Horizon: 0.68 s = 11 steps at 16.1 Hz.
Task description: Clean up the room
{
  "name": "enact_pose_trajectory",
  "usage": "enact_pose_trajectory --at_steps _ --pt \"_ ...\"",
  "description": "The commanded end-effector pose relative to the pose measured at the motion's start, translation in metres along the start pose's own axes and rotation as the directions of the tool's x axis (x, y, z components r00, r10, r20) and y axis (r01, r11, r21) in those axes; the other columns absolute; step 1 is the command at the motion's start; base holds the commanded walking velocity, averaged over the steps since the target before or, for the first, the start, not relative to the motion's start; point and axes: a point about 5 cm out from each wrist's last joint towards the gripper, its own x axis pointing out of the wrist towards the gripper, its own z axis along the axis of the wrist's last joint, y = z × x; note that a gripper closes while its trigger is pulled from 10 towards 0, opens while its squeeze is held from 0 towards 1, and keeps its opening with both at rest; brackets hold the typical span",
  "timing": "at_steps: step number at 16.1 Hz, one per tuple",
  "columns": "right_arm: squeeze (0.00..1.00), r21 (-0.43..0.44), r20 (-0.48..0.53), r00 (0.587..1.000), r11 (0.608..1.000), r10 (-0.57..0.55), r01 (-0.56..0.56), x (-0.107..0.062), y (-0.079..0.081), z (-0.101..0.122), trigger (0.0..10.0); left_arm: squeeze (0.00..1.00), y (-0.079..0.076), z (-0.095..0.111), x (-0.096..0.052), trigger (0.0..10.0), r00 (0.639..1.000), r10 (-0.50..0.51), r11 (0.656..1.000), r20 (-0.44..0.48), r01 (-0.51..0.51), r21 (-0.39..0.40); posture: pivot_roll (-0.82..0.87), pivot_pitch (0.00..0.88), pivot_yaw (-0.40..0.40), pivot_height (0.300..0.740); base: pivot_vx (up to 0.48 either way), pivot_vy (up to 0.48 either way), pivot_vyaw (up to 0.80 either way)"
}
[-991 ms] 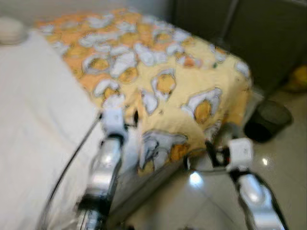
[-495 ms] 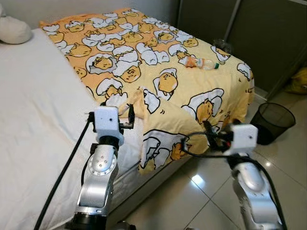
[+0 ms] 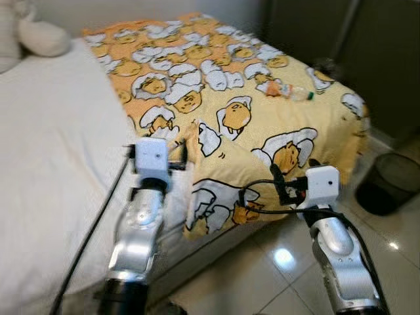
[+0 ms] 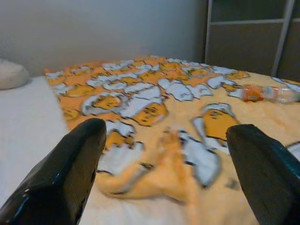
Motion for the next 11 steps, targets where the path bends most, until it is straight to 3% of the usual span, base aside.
enact_pose_trajectory --at_steps 1,5,9,11 --pt "0.0 0.009 0.005 1.0 1.0 0.009 -0.009 0.003 0.003 0.003 10.0 0.0 -0.002 0.001 0.004 10.0 1.0 -0.027 1.0 0.006 0.027 0.012 -0.12 0.0 0.043 0.74 0.262 -0.398 0.69" --pt "0.0 0.013 0.003 1.0 1.0 -0.017 0.017 0.005 0.001 0.001 10.0 0.0 0.005 -0.007 0.009 10.0 0.998 0.036 0.999 -0.056 -0.037 -0.018 -0.12 0.0 0.046 0.74 0.066 -0.099 0.17" --pt "0.0 0.006 -0.019 1.0 1.0 -0.021 0.021 0.01 0.002 -0.001 10.0 0.0 0.003 -0.01 0.01 10.0 0.998 0.028 0.999 -0.062 -0.03 -0.025 -0.11 0.0 0.045 0.74 0.0 0.0 0.0" --pt "0.0 0.005 -0.033 0.999 1.0 -0.019 0.019 0.012 0.002 -0.003 10.0 0.0 0.004 -0.012 0.011 10.0 0.997 0.031 0.999 -0.067 -0.033 -0.027 -0.11 0.0 0.041 0.74 0.0 0.0 0.65"
